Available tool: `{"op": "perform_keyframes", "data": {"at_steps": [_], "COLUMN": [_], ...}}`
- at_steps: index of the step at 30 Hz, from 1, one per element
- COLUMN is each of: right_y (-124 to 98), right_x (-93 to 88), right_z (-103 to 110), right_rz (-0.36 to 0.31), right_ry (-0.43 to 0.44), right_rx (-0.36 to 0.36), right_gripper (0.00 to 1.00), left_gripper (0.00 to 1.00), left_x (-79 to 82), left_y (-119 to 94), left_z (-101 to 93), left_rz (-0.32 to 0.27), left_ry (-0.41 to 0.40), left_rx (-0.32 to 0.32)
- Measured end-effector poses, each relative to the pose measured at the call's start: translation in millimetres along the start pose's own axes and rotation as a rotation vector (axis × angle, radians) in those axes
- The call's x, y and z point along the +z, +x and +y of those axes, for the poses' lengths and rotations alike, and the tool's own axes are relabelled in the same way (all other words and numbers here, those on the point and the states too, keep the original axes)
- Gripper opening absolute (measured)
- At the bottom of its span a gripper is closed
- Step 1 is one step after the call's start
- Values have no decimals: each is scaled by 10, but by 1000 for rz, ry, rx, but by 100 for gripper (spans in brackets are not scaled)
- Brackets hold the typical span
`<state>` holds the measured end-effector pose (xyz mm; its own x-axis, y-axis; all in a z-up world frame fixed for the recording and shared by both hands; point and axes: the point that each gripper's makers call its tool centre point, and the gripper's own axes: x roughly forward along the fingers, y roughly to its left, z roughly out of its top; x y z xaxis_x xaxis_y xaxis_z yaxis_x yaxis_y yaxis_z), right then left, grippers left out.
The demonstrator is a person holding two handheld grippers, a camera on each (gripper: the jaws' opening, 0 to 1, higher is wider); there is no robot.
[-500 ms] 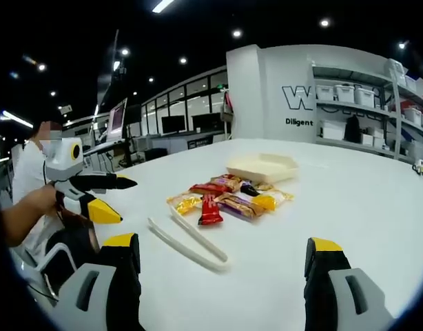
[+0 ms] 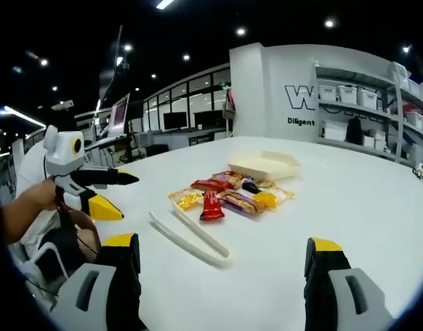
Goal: Place the target food into the container with the food tongs after gripping and lifting it, then release it inside without dropping or visibly crushing the food.
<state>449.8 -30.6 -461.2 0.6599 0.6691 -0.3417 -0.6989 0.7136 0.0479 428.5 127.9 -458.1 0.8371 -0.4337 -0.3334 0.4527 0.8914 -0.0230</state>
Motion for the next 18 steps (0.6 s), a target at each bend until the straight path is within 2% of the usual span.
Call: {"op": "perform_keyframes", "data": {"at_steps": [12,18], "right_y": [-23,-21], "right_x": [-13,-7], "right_z": [2,20], "right_rz": [5,3], "right_ry": [-1,7], "right_rx": [7,11], "right_gripper": [99,99], "left_gripper": [80,81], "left_x": [-16,-67], "left_y": [4,17], "left_z": [-74,-73], "left_rz": [-8,13], "left_ry": [13,31], "left_rx": [-5,-2]}}
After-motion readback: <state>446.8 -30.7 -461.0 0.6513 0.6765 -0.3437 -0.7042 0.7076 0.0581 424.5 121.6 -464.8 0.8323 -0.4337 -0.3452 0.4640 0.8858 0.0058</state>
